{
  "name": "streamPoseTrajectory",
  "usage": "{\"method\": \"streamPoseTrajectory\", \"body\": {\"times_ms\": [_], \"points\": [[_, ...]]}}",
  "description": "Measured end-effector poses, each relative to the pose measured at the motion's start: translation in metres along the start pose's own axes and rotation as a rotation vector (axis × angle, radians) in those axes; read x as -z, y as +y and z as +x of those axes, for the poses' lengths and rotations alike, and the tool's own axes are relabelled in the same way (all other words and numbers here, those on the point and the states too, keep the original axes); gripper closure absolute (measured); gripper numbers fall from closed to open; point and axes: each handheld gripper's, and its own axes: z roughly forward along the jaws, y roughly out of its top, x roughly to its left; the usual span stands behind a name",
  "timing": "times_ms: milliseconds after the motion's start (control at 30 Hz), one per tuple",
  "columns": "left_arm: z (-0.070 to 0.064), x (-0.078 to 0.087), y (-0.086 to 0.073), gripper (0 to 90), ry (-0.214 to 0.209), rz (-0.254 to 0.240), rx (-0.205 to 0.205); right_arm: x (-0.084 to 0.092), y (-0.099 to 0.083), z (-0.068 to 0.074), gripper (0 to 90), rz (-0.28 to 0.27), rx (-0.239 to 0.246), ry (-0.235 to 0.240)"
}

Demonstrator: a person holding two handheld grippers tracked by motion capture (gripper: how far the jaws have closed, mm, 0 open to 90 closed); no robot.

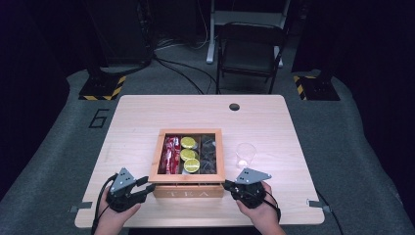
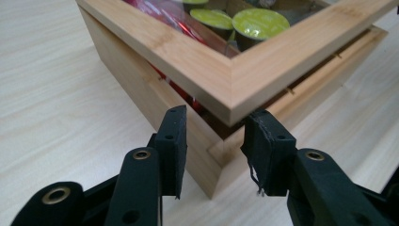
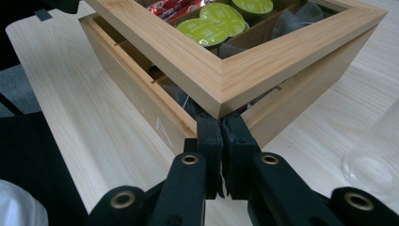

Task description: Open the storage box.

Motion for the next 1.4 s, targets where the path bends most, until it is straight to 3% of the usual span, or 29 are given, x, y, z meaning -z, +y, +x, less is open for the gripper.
{"method": "streamPoseTrajectory", "body": {"times_ms": [67, 233, 367, 467, 600, 700, 833, 933, 1133, 1267, 1400], "points": [[-0.003, -0.001, 0.004, 59.0, 0.008, -0.008, -0.023, 0.001, 0.001, -0.001, 86.8, -0.014, -0.019, 0.012], [-0.004, -0.001, 0.009, 58.3, 0.033, -0.012, -0.022, 0.005, 0.005, -0.003, 81.8, -0.042, -0.032, 0.014], [-0.005, 0.002, 0.014, 54.6, 0.069, -0.032, 0.001, 0.009, 0.011, -0.002, 72.4, -0.053, -0.025, -0.022], [-0.003, 0.004, 0.017, 50.4, 0.082, -0.025, -0.012, 0.011, 0.015, -0.004, 63.2, -0.053, -0.038, -0.031], [-0.001, 0.005, 0.021, 49.7, 0.069, -0.047, -0.018, 0.011, 0.021, -0.006, 52.3, -0.048, -0.056, -0.065], [0.001, 0.006, 0.024, 49.9, 0.029, -0.065, -0.029, 0.010, 0.023, -0.006, 52.2, -0.060, -0.055, -0.063], [0.002, 0.008, 0.029, 49.8, 0.024, -0.076, -0.036, 0.008, 0.030, -0.004, 52.3, -0.078, -0.008, -0.054], [0.003, 0.010, 0.032, 49.9, 0.028, -0.089, -0.033, 0.005, 0.036, 0.000, 51.2, -0.077, 0.016, -0.094], [0.008, 0.013, 0.044, 50.7, 0.016, -0.093, -0.003, 0.007, 0.043, -0.004, 52.6, -0.122, -0.041, -0.095], [0.010, 0.013, 0.052, 52.0, 0.034, -0.092, -0.018, 0.008, 0.049, -0.008, 54.7, -0.126, -0.026, -0.092], [0.012, 0.013, 0.058, 53.4, 0.052, -0.113, -0.006, 0.011, 0.058, -0.012, 57.4, -0.122, -0.017, -0.097]]}}
